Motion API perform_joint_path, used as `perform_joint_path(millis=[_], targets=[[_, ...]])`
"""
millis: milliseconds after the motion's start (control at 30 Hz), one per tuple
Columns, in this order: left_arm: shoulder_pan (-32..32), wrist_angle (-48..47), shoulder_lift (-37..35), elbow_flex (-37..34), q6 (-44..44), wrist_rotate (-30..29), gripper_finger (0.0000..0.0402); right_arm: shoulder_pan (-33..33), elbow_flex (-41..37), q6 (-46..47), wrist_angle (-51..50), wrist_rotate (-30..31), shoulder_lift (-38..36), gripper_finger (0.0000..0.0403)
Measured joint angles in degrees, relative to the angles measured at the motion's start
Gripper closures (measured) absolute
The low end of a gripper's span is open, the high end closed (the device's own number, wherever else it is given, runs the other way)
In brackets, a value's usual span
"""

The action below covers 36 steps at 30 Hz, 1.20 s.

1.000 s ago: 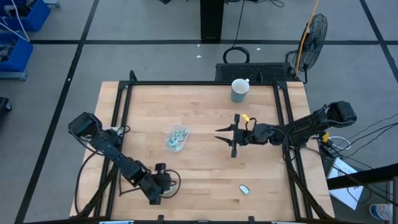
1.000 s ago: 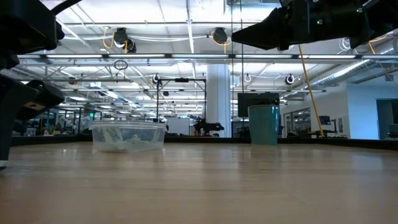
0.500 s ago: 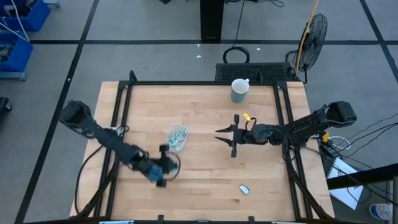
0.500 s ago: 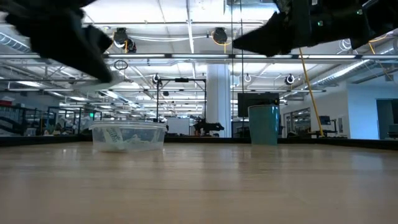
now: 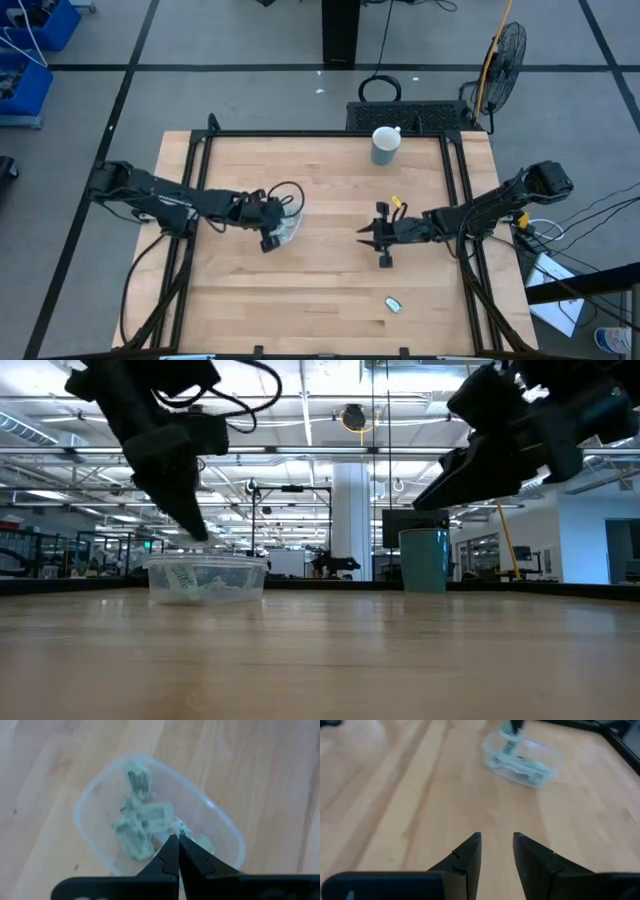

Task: Pick and place Stevia / Truvia into bins
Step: Put the green stevia packet into the transparent bin, then put the green truvia packet into the transparent bin

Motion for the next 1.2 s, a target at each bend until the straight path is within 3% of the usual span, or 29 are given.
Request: perform_joint_path(millis=[300,533,833,967,1200], targets=[[2.87,2.59,0.67,0.08,5.0,2.03,0.0322,9.22,0.0,2.5,-1.11,0.57,0.0,0.0298],[2.82,10.4,0.67,0.07,12.39,1.33,0.0275,20.29,0.54,12.54,-2.03,8.56,0.07,0.0298],[2.97,27.22,0.63,0.07,19.55,0.36,0.027,29.22,9.32,22.38,-10.44,9.21,10.21,0.0298],[2.97,29.0,0.62,0.07,19.95,0.37,0.027,32.07,11.58,28.36,-16.42,9.24,14.8,0.0298],[2.97,28.85,0.61,0.07,19.74,0.44,0.027,36.58,11.69,43.68,-23.27,11.33,15.07,0.0298]])
